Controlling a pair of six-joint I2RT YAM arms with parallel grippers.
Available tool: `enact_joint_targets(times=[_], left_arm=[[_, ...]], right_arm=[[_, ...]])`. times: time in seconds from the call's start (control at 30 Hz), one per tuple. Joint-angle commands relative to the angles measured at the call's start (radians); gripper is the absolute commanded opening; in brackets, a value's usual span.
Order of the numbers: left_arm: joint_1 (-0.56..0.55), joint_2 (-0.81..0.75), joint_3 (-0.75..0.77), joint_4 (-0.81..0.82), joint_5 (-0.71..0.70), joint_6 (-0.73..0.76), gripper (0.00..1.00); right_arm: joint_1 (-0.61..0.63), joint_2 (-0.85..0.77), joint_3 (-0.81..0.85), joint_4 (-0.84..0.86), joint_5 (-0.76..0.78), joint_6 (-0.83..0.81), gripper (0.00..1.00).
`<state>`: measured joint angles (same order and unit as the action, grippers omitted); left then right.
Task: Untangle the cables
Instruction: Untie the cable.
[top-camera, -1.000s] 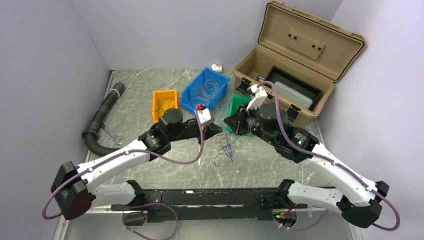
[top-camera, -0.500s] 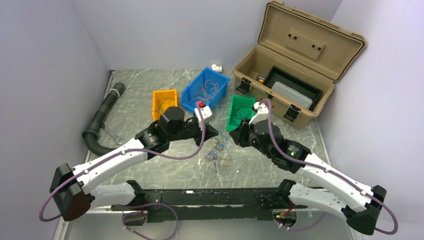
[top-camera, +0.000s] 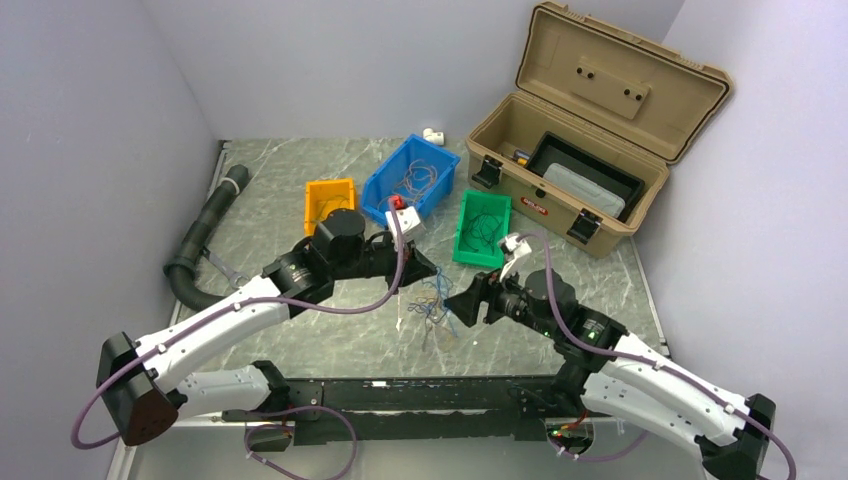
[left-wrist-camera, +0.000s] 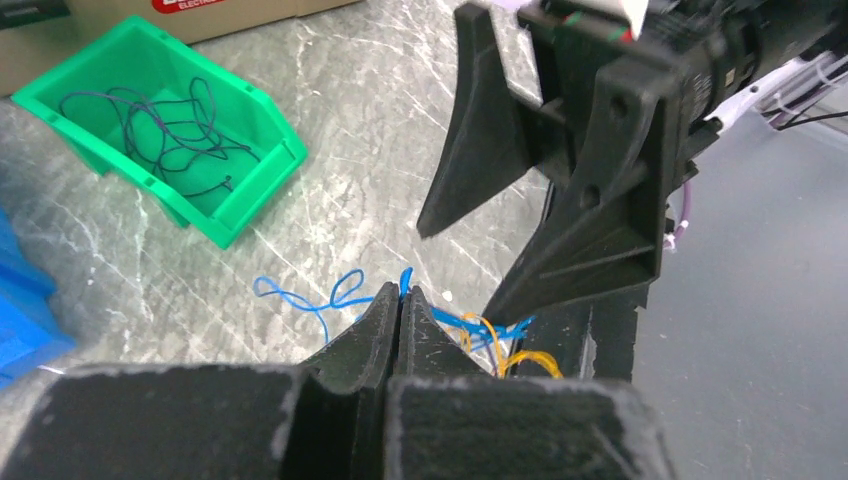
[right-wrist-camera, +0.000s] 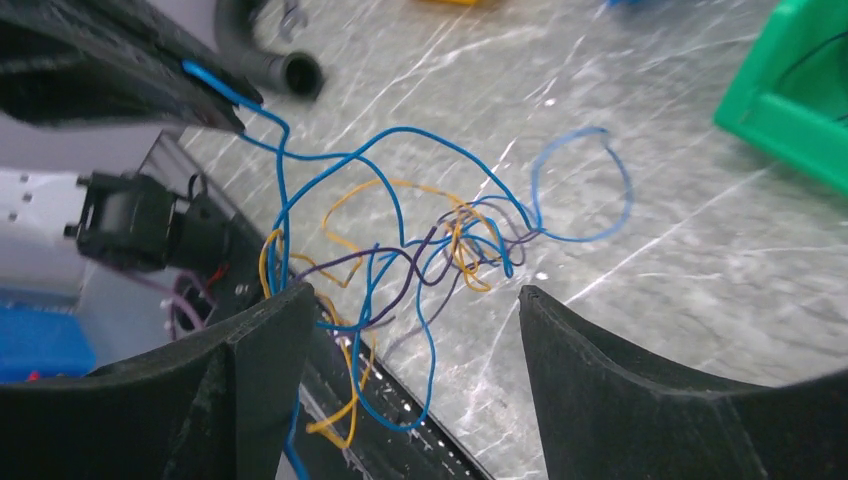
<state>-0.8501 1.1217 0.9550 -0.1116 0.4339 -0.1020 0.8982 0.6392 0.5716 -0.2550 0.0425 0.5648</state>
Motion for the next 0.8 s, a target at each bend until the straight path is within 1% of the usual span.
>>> enact_joint_targets(times=[0.0,0.1,0.17,0.37,0.6,0.7,0.77], left_arm=[[0.002,-0.044,-0.012,0.069,0.051,-0.062,0.0],[0.003,-0.042,-0.01,0.058,0.035,-0.069,0.0],[0.002,-0.041,-0.006,0.043,0.029,-0.066,0.0],[0.003,-0.075,-0.039,0.064,-0.012,-0.069,0.0],[0.003,-0.095,0.042,0.016,-0.125,-0.071,0.0],[0.004,-0.104,0.118,-0.038,-0.199,-0.055,0.0],[0.005,-0.109,0.189,-0.09,-0.244,-0.045,0.0]], right_arm=[[0.002,-0.031,-0.099,0.242,-0.204,-0.004,0.78],[0.002,0.005,-0.121,0.309,-0.264,-0.005,0.78],[0.005,0.03,-0.128,0.358,-0.309,-0.004,0.81],[0.017,0.124,-0.136,0.41,-0.301,-0.002,0.82],[0.029,0.283,-0.154,0.434,-0.162,0.009,0.79],[0.033,0.342,-0.2,0.438,-0.034,0.052,0.77],[0.032,0.368,-0.222,0.393,0.1,0.114,0.71]])
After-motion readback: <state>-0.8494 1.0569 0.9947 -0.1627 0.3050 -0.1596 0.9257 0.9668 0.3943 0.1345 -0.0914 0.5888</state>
